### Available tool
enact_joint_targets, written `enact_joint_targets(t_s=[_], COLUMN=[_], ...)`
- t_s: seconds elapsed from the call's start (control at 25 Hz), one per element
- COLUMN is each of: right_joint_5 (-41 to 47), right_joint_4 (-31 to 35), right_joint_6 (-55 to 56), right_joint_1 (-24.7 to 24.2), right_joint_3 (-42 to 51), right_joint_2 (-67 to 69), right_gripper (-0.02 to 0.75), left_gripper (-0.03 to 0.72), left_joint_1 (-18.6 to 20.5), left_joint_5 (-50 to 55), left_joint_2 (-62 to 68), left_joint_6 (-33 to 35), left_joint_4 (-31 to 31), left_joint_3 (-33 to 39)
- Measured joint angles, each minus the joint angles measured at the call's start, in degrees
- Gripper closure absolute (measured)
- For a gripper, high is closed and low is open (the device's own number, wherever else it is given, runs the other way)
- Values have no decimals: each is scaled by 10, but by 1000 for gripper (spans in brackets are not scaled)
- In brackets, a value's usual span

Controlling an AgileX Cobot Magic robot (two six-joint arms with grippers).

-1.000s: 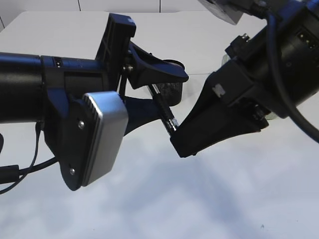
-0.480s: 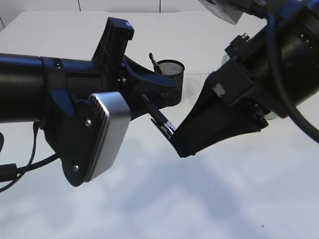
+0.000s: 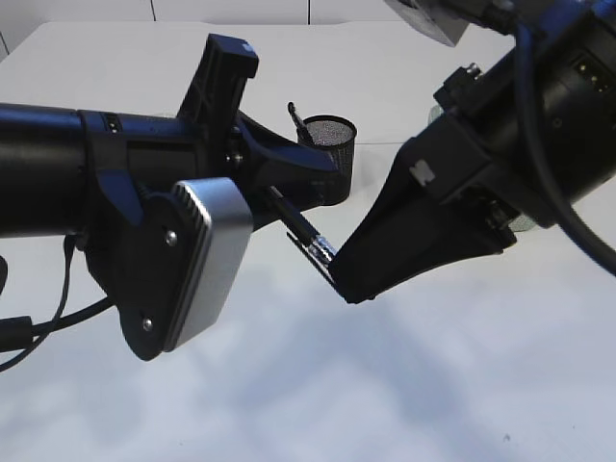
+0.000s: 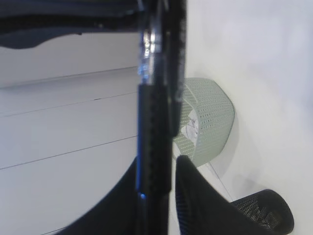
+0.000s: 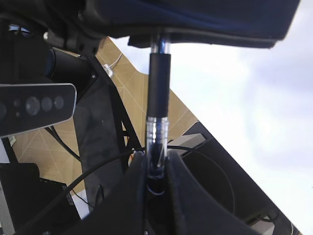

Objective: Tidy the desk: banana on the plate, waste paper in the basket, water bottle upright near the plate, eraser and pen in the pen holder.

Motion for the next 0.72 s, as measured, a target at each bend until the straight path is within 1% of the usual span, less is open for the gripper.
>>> enact_joint_targets(t_s=[0.08, 0.16, 0.28, 0.4, 0.56, 0.72], right_joint_5=[-1, -8, -15, -18, -26, -36], right_joint_4=[0, 0, 0, 0, 0, 1], right_joint_6=[-1, -1, -2, -2, -2, -2], right_joint_1=[0, 0, 0, 0, 0, 0], right_joint_3=[0, 0, 0, 0, 0, 0], right_joint_2=[0, 0, 0, 0, 0, 0], right_gripper=[694, 694, 694, 694, 694, 694], left_gripper=[511, 428, 343, 319, 314, 314], left_joint_1=[0, 0, 0, 0, 0, 0], left_joint_5=[0, 0, 1, 8, 36, 38], left_joint_2=[0, 0, -6, -17, -21, -21], left_joint_6=[0, 0, 0, 0, 0, 0], left_joint_4=[0, 0, -6, -10, -13, -13], left_joint_3=[0, 0, 0, 0, 0, 0])
